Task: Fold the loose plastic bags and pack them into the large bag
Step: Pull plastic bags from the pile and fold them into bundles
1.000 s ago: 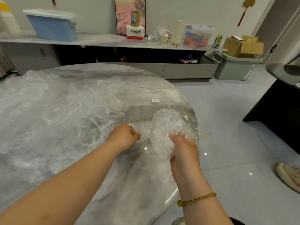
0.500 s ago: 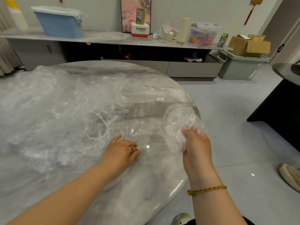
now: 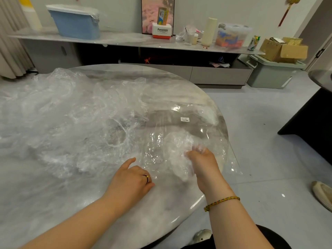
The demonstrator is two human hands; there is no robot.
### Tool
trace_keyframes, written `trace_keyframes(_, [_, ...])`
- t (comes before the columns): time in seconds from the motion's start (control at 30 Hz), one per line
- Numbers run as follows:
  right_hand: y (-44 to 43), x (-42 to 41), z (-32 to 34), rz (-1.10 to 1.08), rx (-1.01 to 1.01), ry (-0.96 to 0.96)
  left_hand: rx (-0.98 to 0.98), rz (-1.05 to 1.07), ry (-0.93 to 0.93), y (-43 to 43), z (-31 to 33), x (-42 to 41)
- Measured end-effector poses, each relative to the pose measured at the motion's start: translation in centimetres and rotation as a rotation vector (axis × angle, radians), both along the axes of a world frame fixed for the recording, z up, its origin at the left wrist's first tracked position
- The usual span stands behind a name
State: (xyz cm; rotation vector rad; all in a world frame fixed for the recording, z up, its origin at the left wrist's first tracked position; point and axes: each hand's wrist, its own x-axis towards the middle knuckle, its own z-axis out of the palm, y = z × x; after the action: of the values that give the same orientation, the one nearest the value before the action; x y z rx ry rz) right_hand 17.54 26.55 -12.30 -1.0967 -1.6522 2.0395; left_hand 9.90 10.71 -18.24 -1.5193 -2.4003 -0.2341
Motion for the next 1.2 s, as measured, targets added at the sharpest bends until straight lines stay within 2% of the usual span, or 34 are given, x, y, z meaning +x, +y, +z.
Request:
trace_keyframes(0.3, [-0.3, 1.1, -0.2, 0.117, 0.070, -0.208, 0.014, 0.091, -0.077, 0.0, -0.8, -0.1])
trace_keyframes(0.53, [-0.4, 1.1, 0.0, 0.112, 0.056, -0.200, -0.267, 0.174, -0.211, -0.2, -0.1, -0.2])
trace_keyframes(0.7, [-0.1, 1.2, -0.3, 0.097, 0.087, -0.164, -0.343, 0.197, -0.237, -0.3, -0.2, -0.9])
trace_keyframes(0.8, [0.1, 1.4, 0.1, 0.158, 0.063, -0.063, -0.205, 0.176, -0.312, 0.0, 1.3, -0.8])
trace_keyframes(0.87, [0.3, 1.6, 0.9, 0.322, 0.044, 0.012, -0.172, 0.219, -0.324, 0.0, 1.9, -1.1])
trace_keyframes(0.93, [0.4, 1.8, 1.0, 0.507, 0.081, -0.015, -0.032, 0.221, -0.295, 0.2, 2.6, -1.0])
trace_keyframes(1.0, [0.1, 1.7, 0.6, 0.599, 0.151, -0.100, 0.008, 0.220, -0.315, 0.1, 3.2, -1.0])
trace_keyframes(1.07, [-0.4, 1.3, 0.2, 0.585, 0.212, -0.175, -0.005, 0.253, -0.530, -0.1, 3.8, -1.0])
trace_keyframes(1.2, [-1.3, 0.1, -0.1, 0.520, 0.282, -0.209, 0.143, 0.183, -0.674, -0.5, 3.9, -1.1])
